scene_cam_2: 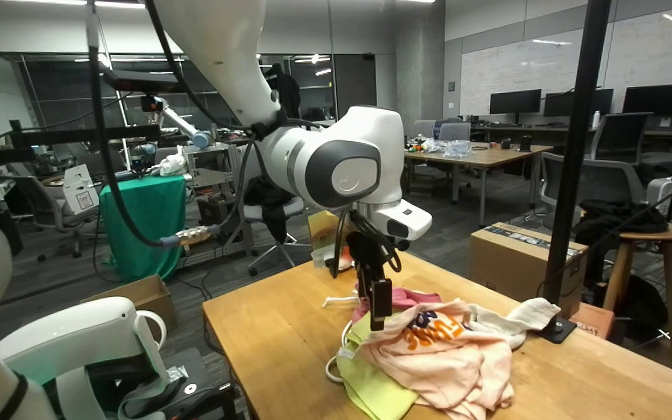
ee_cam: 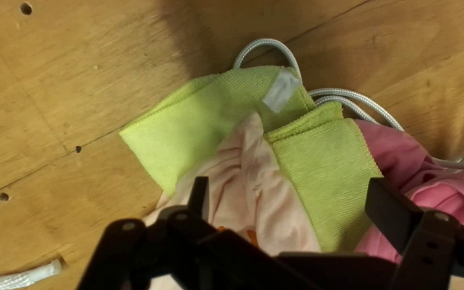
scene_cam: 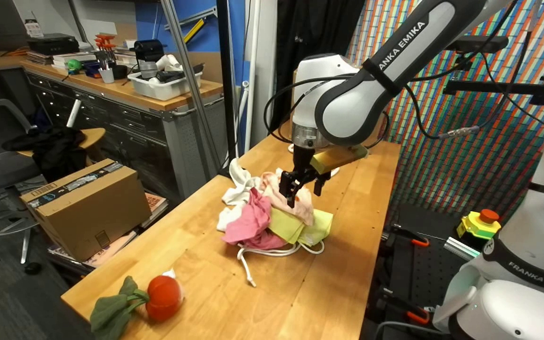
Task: Move the white rope to the right, move the radish to the left, move the peach shirt to the left, move the pink shirt to the right, move the yellow towel to the right, move the white towel forwards
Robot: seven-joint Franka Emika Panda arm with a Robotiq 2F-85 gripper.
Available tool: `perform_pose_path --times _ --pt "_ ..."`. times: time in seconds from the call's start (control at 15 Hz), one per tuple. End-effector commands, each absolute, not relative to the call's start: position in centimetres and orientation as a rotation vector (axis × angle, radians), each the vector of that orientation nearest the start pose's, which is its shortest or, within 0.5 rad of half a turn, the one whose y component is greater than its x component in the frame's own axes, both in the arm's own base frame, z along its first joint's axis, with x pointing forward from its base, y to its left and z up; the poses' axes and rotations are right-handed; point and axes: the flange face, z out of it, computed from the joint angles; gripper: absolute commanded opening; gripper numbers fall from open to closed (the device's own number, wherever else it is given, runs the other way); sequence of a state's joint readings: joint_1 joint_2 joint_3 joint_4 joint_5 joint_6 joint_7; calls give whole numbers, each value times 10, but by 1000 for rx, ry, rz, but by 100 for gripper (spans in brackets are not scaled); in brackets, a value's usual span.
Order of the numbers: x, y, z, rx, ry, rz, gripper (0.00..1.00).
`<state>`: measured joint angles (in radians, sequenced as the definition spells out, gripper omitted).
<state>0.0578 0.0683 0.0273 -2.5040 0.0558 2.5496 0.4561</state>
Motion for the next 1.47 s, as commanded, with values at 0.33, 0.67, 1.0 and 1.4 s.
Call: perform_pose_path --times 0.33,0.67,1.0,1.4 --pt "516 28 263 -3145 326 -26 100" --pt "549 8 239 -3161 261 28 100" --pt "568 -19 223 -3169 288 83 100" --pt "581 -39 205 -3158 299 192 81"
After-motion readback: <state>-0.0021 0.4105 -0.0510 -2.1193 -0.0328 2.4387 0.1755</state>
